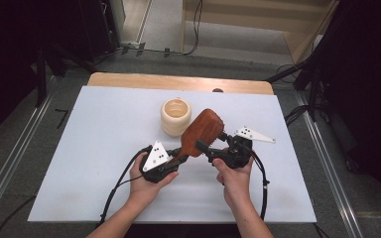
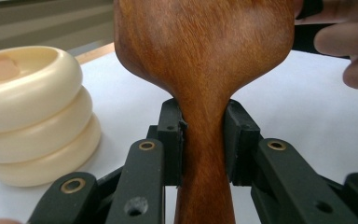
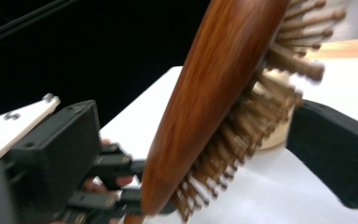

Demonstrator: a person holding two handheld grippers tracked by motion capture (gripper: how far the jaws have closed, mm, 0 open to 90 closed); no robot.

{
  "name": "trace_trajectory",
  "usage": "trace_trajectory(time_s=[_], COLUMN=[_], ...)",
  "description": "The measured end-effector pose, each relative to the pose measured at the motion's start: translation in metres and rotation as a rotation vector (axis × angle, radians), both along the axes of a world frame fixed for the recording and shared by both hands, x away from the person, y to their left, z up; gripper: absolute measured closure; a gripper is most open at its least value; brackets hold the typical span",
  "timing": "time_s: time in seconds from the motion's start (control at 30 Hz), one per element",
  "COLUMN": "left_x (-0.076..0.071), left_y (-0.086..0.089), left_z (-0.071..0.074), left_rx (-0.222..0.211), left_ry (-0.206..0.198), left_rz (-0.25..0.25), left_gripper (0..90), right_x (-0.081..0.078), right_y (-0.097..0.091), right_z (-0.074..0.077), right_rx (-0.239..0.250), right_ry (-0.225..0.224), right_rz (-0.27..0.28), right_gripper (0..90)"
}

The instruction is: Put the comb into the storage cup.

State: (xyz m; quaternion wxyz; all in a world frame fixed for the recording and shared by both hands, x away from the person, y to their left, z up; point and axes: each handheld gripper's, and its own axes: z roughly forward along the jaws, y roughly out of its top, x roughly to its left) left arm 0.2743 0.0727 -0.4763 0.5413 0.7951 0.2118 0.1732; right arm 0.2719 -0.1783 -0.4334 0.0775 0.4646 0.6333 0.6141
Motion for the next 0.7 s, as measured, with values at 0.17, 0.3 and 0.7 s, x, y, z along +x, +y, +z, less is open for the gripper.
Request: trace_trajectory(time_s=[0.17,0.3,0.7], left_x=[-0.002,-0.004,-0.009], left_y=[-0.002,-0.005,-0.009], left_z=[-0.006,-0.008,-0.01], left_rx=[0.005,0.007,0.007], left_ry=[0.006,0.0,-0.02], left_rz=[0.0,0.0,-0.001], left_gripper=[72.4,72.4,72.3], right_x=[0.003,0.003,0.004], right_y=[0.002,0.005,0.007], right_z=[-0.004,-0.006,-0.019], right_rx=[0.005,-0.001,0.096], right_ry=[0.043,0.065,0.14], right_rz=[-0.009,-0.047,-0.048], right_gripper=[4.9,11.9,28.5])
